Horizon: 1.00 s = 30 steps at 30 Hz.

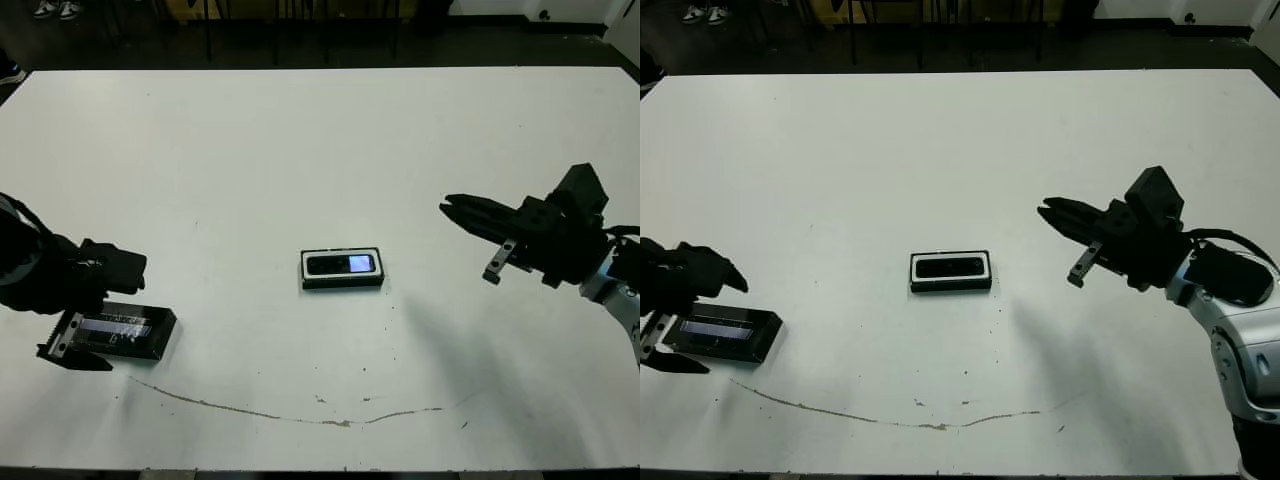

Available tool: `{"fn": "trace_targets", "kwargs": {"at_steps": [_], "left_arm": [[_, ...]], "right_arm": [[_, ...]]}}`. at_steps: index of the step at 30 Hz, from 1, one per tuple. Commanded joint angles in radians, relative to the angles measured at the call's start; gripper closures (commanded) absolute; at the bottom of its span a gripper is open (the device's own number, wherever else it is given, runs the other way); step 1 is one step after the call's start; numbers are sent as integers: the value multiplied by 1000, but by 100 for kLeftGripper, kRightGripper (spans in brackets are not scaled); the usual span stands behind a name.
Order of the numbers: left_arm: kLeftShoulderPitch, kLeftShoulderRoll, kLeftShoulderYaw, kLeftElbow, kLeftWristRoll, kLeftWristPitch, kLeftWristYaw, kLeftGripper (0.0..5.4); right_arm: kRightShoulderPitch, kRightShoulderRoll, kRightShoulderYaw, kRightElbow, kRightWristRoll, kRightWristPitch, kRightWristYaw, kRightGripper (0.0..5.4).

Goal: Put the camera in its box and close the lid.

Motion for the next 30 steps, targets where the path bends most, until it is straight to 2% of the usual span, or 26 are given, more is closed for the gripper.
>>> {"fn": "trace_targets", "kwargs": {"at_steps": [1,9,20,24,30], "left_arm": [[18,-13,-14,21,23,-6,3,1],[38,-32,-12,60,40,-14,27,1],[30,-38,-57,153,128,49,15,1],[52,-33,-60,161,154,14,25,1],[63,-45,-72,184,179,33,21,1]], "right_arm": [[4,-17,11,-5,-15,0,-5,540],[3,-17,9,-12,-6,19,-1,540],[3,-32,12,-18,-20,14,4,540],[0,-31,12,-11,-7,17,11,540],[-5,-34,16,-14,-4,27,14,540]]}}
